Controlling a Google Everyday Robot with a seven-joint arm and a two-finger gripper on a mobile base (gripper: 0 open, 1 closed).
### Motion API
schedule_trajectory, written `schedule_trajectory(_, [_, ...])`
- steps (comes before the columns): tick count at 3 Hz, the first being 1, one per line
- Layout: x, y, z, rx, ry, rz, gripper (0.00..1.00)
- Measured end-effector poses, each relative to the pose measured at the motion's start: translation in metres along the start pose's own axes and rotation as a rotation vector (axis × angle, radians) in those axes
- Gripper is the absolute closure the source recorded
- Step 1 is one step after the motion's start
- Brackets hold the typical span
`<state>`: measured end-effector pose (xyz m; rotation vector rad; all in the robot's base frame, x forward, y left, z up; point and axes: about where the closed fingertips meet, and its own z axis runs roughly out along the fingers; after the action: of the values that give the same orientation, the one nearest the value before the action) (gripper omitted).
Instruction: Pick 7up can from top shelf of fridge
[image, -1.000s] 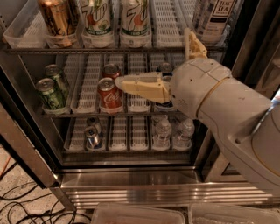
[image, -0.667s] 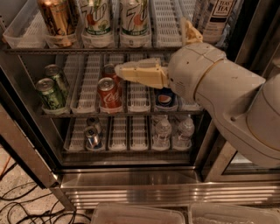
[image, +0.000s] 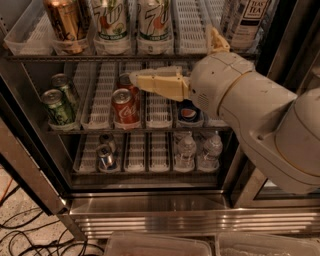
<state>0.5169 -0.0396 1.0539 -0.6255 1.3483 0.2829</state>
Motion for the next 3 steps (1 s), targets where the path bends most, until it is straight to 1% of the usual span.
schedule_trajectory(1, [0.0065,0.0029,0.0092,0.005,-0.015,0.062,0.00])
schedule_trajectory(2, [0.0061,0.0032,0.0092,0.005,-0.015,0.063,0.00])
schedule_trajectory(3, [0.0041,-0.0028,0.0117,0.024,-0.046,0.095,0.00])
